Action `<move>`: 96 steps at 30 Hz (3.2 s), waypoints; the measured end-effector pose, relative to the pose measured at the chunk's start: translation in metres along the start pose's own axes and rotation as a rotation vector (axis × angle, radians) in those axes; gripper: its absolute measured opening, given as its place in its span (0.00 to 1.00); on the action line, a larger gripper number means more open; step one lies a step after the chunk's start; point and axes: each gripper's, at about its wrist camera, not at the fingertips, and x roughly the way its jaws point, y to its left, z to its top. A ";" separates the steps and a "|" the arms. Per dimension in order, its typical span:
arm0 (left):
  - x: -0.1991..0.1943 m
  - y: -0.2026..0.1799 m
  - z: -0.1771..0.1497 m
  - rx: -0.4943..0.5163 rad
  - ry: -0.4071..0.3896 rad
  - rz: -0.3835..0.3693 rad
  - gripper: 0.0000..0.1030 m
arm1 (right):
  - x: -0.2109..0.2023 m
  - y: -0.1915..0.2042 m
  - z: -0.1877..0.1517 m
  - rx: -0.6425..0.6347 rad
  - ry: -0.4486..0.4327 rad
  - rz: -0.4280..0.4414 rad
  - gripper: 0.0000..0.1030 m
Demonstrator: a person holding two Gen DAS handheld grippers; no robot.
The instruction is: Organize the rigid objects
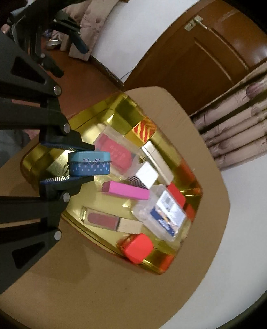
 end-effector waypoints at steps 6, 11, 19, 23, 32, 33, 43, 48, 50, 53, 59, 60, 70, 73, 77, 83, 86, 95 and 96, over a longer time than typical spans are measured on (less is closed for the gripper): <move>0.000 0.013 0.002 -0.035 0.003 -0.023 0.79 | 0.024 0.006 0.002 0.014 0.013 -0.083 0.21; -0.007 0.024 0.005 -0.055 -0.027 -0.022 0.79 | 0.028 0.006 0.003 0.030 0.003 -0.158 0.21; -0.008 0.022 0.011 0.071 -0.093 -0.075 0.79 | 0.002 0.010 -0.013 0.119 -0.172 -0.263 0.27; -0.012 0.015 0.009 0.240 -0.238 -0.104 0.80 | -0.031 0.024 -0.033 0.150 -0.401 -0.304 0.28; -0.004 0.012 0.021 0.305 -0.264 -0.242 0.80 | -0.053 0.096 -0.091 0.093 -0.680 -0.606 0.69; -0.002 0.011 0.021 0.305 -0.261 -0.249 0.80 | -0.053 0.098 -0.091 0.109 -0.682 -0.608 0.69; -0.005 0.020 0.026 0.277 -0.297 -0.332 0.80 | -0.067 0.098 -0.095 0.201 -0.733 -0.641 0.69; -0.010 0.016 0.029 0.292 -0.316 -0.326 0.80 | -0.072 0.108 -0.102 0.198 -0.837 -0.672 0.69; -0.012 0.015 0.030 0.297 -0.319 -0.328 0.80 | -0.074 0.112 -0.108 0.199 -0.885 -0.670 0.69; -0.014 0.013 0.030 0.300 -0.331 -0.331 0.80 | -0.081 0.116 -0.120 0.213 -0.984 -0.655 0.71; -0.018 0.010 0.026 0.326 -0.352 -0.337 0.80 | -0.084 0.124 -0.120 0.198 -1.009 -0.724 0.73; -0.019 0.009 0.026 0.334 -0.352 -0.337 0.80 | -0.084 0.125 -0.120 0.199 -1.012 -0.728 0.75; -0.019 0.014 0.027 0.332 -0.361 -0.358 0.83 | -0.080 0.116 -0.116 0.265 -0.932 -0.720 0.81; -0.017 0.016 0.028 0.318 -0.362 -0.365 0.83 | -0.078 0.113 -0.117 0.273 -0.925 -0.695 0.81; -0.013 0.018 0.032 0.320 -0.387 -0.342 0.83 | -0.079 0.114 -0.125 0.237 -0.982 -0.638 0.81; 0.003 0.034 0.072 0.212 -0.444 -0.294 0.88 | -0.089 0.087 -0.120 0.326 -1.079 -0.586 0.81; 0.016 0.038 0.098 0.116 -0.486 -0.272 0.95 | -0.085 0.071 -0.105 0.375 -1.083 -0.580 0.81; 0.086 0.008 0.165 0.092 -0.406 -0.197 0.94 | -0.082 0.020 -0.069 0.384 -1.055 -0.746 0.81; 0.093 0.007 0.170 0.073 -0.383 -0.225 0.94 | -0.081 0.009 -0.065 0.407 -1.038 -0.733 0.81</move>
